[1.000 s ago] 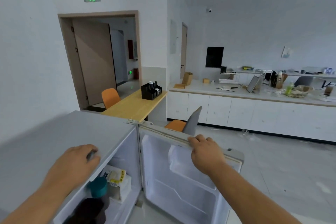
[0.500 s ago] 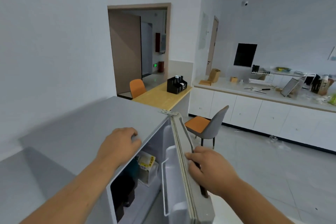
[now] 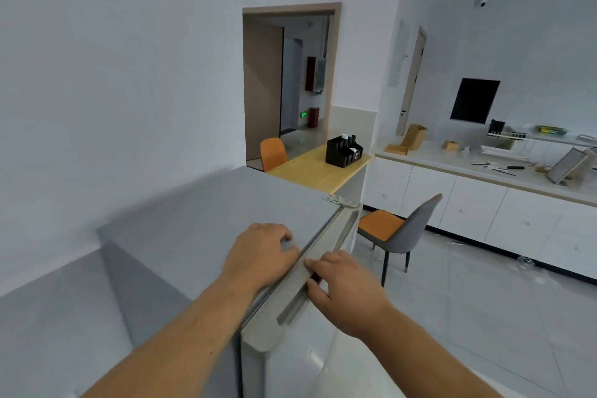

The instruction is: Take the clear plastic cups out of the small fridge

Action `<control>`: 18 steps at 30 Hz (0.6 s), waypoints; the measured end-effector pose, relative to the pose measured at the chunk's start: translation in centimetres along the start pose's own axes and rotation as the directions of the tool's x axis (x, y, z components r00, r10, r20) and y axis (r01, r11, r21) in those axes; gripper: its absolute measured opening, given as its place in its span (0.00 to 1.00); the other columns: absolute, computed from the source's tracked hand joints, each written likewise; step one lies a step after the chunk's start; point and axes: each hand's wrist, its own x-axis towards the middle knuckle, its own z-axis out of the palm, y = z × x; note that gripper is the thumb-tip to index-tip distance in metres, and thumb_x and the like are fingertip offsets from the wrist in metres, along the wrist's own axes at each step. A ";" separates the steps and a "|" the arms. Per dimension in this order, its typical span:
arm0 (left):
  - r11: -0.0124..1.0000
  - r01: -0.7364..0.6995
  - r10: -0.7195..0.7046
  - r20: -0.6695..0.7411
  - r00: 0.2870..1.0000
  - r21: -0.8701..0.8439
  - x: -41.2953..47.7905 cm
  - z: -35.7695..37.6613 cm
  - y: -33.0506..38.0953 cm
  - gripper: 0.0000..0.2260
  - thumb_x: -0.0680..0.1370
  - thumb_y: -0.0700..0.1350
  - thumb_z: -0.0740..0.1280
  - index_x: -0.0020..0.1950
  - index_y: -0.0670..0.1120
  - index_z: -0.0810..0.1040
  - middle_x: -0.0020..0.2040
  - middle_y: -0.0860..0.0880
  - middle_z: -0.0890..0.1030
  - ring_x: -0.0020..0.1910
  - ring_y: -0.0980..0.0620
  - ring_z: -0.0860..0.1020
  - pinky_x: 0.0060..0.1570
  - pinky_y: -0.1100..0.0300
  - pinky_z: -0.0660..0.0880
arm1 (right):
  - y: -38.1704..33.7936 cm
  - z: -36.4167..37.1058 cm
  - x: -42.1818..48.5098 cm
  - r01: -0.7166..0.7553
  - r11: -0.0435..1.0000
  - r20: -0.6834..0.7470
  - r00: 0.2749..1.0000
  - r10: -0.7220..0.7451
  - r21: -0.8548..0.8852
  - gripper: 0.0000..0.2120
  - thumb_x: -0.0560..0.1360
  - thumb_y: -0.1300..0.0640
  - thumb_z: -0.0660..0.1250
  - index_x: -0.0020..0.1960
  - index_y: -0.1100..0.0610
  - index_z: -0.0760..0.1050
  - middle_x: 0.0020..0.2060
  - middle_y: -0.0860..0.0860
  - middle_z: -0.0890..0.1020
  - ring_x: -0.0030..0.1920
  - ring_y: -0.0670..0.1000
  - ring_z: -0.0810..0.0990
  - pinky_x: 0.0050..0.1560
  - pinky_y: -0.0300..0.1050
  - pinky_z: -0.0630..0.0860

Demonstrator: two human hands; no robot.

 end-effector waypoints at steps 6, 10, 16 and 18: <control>0.996 -0.081 0.081 -0.003 0.997 0.024 0.1 0.1 -0.1 0.17 0.74 0.60 0.66 0.58 0.55 0.82 0.57 0.56 0.84 0.59 0.51 0.77 0.55 0.54 0.75 | -0.2 0.4 0.1 -0.004 0.999 0.022 1.000 0.005 -0.039 0.21 0.82 0.42 0.55 0.71 0.48 0.74 0.54 0.46 0.79 0.57 0.47 0.72 0.58 0.44 0.73; 0.976 -0.212 0.214 -0.033 0.976 0.048 -0.1 0.3 0.5 0.23 0.77 0.65 0.63 0.64 0.54 0.79 0.63 0.54 0.82 0.63 0.51 0.76 0.60 0.52 0.75 | 0.7 -0.4 -0.6 -0.041 0.989 -0.050 0.998 0.034 -0.145 0.24 0.82 0.36 0.53 0.70 0.46 0.73 0.60 0.45 0.78 0.63 0.48 0.71 0.65 0.48 0.71; 0.933 -0.343 0.354 -0.093 0.931 0.113 0.2 0.9 3.6 0.32 0.78 0.73 0.53 0.74 0.55 0.71 0.77 0.51 0.71 0.75 0.50 0.66 0.73 0.48 0.63 | 3.9 -3.3 -2.0 -0.265 0.947 -0.148 0.959 0.240 -0.182 0.35 0.80 0.26 0.41 0.81 0.42 0.54 0.81 0.47 0.61 0.82 0.52 0.49 0.81 0.53 0.48; 0.923 -0.362 0.374 -0.089 0.923 0.130 0.0 0.7 5.2 0.33 0.78 0.73 0.51 0.76 0.55 0.69 0.79 0.50 0.69 0.77 0.48 0.65 0.75 0.48 0.61 | 4.7 -4.7 -2.7 -0.283 0.933 -0.192 0.951 0.243 -0.221 0.36 0.80 0.26 0.41 0.81 0.42 0.53 0.81 0.47 0.60 0.82 0.51 0.47 0.80 0.53 0.44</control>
